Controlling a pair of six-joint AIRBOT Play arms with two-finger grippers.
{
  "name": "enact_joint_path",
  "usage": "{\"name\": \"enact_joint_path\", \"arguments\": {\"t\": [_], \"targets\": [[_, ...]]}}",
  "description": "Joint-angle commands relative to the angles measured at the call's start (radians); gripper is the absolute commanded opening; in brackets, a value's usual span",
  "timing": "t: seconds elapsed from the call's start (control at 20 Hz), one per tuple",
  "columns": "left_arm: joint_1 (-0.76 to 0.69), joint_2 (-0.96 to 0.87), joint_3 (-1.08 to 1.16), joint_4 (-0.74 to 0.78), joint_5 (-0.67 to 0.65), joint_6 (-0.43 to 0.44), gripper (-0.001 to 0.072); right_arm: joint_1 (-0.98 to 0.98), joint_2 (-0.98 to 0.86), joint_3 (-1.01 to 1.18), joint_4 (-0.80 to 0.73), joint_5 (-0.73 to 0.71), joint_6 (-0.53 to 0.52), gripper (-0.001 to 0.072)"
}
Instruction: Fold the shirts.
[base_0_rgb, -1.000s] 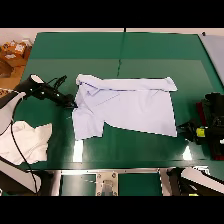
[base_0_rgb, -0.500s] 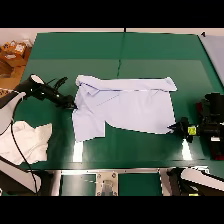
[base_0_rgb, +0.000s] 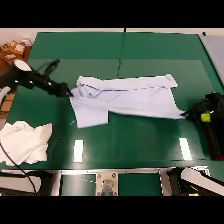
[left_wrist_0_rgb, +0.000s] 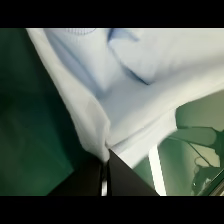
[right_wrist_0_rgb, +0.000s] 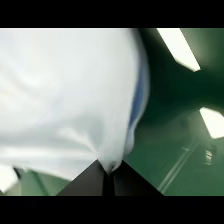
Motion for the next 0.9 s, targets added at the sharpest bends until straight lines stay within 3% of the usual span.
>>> {"name": "enact_joint_path", "arguments": {"t": [0.0, 0.2, 0.45, 0.55, 0.85], "targets": [[0.001, 0.227, 0.135, 0.004, -0.002, -0.042, 0.0027, 0.006, 0.149, 0.270, 0.047, 0.060, 0.048, 0.0012], [0.001, 0.512, 0.366, 0.004, 0.102, -0.079, 0.0027, 0.006, 0.336, 0.634, 0.048, 0.005, 0.084, 0.0012], [0.001, 0.776, 0.561, 0.003, 0.224, -0.079, 0.0028, 0.006, 0.501, 0.925, 0.035, -0.192, 0.201, 0.0013], [0.001, 0.844, 0.589, 0.004, 0.233, -0.095, 0.0028, 0.006, 0.522, 0.988, 0.008, -0.207, 0.256, 0.0013], [0.001, 0.834, 0.500, 0.012, 0.212, -0.163, 0.0029, 0.007, 0.477, 0.925, 0.030, -0.204, 0.262, 0.0013]]}}
